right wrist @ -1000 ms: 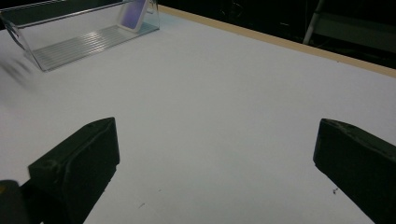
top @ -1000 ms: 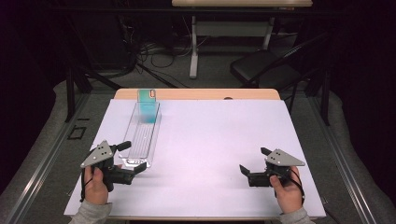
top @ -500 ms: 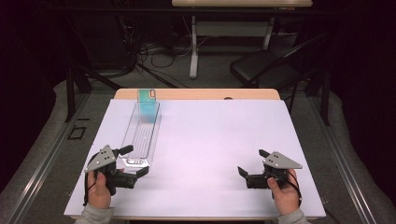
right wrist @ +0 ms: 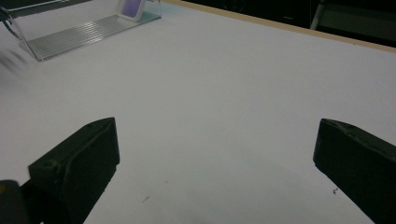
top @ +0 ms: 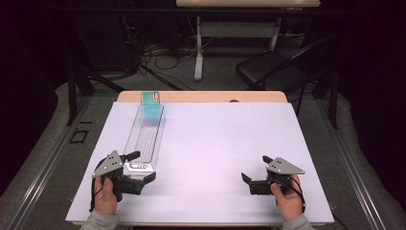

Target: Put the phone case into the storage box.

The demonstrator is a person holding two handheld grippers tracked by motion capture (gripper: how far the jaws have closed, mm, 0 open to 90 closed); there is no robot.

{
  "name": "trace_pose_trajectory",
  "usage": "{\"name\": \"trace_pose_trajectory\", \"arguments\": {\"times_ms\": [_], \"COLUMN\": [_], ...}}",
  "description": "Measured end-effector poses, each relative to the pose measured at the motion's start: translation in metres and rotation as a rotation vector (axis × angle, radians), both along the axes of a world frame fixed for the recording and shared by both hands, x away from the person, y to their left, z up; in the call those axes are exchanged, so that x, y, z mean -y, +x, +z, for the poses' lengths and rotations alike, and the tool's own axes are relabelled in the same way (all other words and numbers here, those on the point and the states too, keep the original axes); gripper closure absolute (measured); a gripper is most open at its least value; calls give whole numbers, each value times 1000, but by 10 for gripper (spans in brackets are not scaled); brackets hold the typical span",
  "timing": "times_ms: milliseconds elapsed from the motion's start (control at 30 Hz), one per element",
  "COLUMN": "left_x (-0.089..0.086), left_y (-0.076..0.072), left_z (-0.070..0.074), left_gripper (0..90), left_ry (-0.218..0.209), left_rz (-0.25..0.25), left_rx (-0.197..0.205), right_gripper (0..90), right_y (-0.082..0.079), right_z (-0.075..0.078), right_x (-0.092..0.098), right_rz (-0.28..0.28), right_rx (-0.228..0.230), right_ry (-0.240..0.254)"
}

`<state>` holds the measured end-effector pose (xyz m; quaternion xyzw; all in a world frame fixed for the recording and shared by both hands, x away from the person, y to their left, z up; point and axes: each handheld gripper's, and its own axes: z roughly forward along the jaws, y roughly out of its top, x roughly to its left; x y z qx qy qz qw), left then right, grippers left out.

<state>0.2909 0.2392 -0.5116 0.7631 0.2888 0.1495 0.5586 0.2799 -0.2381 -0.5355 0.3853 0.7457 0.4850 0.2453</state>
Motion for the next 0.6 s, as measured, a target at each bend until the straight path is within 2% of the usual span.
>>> {"name": "trace_pose_trajectory", "arguments": {"times_ms": [600], "left_x": [1], "left_y": [1], "left_z": [-2], "left_gripper": [4], "left_ry": [-1], "left_rz": [8], "left_rx": [-7], "right_gripper": [1], "right_y": [-1], "right_z": [-4], "right_x": [-6], "right_rz": [3], "right_rx": [-8], "right_ry": [-13]}}
